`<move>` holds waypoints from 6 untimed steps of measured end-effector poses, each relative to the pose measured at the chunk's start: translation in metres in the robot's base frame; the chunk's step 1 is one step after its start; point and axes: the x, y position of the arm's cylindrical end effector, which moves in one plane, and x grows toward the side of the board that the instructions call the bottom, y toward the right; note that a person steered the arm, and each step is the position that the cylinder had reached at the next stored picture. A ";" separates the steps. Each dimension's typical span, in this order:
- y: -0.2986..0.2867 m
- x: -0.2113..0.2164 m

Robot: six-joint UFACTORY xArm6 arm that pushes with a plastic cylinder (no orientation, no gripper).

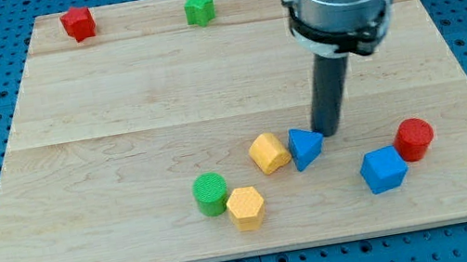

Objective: Move the blue triangle to the bottom right of the green star

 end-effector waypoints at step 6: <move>-0.089 -0.018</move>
